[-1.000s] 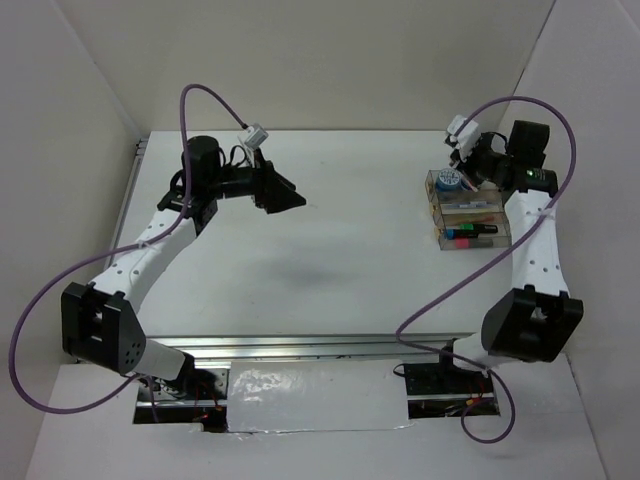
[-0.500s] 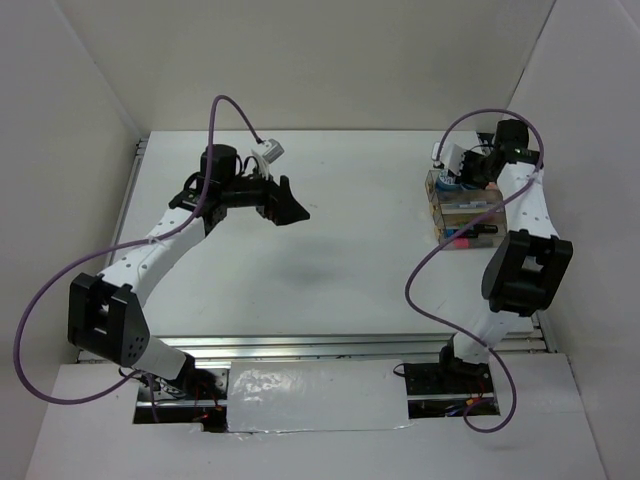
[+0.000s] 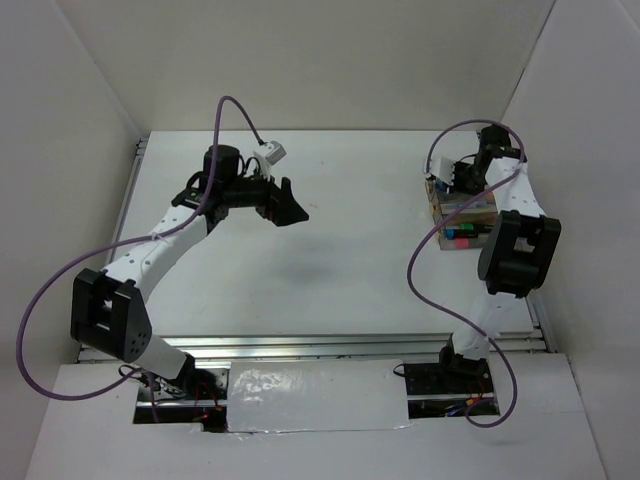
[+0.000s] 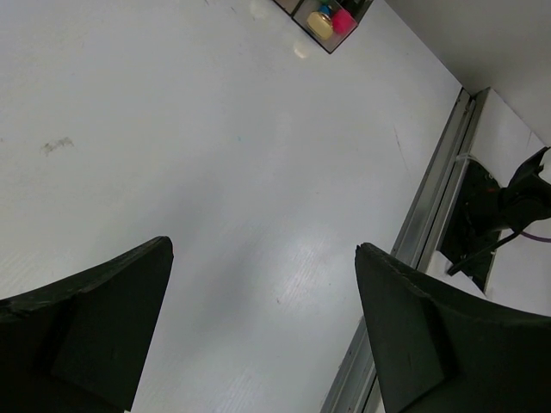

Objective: Sort the stationery into containers

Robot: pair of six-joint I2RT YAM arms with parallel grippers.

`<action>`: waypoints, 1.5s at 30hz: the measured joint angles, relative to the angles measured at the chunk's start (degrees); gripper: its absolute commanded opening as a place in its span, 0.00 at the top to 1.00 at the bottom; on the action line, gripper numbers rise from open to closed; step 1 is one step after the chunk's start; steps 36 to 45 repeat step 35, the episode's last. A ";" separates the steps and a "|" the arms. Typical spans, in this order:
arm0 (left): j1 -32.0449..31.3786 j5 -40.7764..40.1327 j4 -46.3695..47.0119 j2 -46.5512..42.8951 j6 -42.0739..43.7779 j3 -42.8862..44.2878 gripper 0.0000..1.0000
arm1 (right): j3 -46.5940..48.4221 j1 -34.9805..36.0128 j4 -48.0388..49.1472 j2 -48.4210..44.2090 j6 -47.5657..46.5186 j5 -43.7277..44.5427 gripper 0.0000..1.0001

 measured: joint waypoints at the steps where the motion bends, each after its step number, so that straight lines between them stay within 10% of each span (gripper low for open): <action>1: -0.02 -0.13 -0.04 0.09 0.00 0.00 0.01 | 0.00 0.28 0.02 0.24 -0.09 0.52 0.77; 13: 0.00 -7.17 -4.44 0.26 2.27 1.73 0.01 | -0.04 2.82 0.09 4.83 -0.76 6.08 0.47; 19: 1.99 -15.58 -11.19 0.22 2.49 6.58 0.01 | -0.28 3.34 0.17 -1.44 8.59 0.59 0.00; 25: 5.33 -27.78 -16.09 -4.61 3.37 6.23 0.01 | -1.68 2.51 3.58 -22.47 31.89 -7.52 0.00; 33: 8.31 -39.26 -17.86 -15.26 9.97 -5.11 0.01 | -34.73 2.05 13.00 -58.18 45.81 -8.26 0.00; 45: 8.70 -41.05 -18.10 -17.00 11.74 -8.24 0.01 | -41.11 2.05 12.98 -61.22 47.08 -7.52 0.00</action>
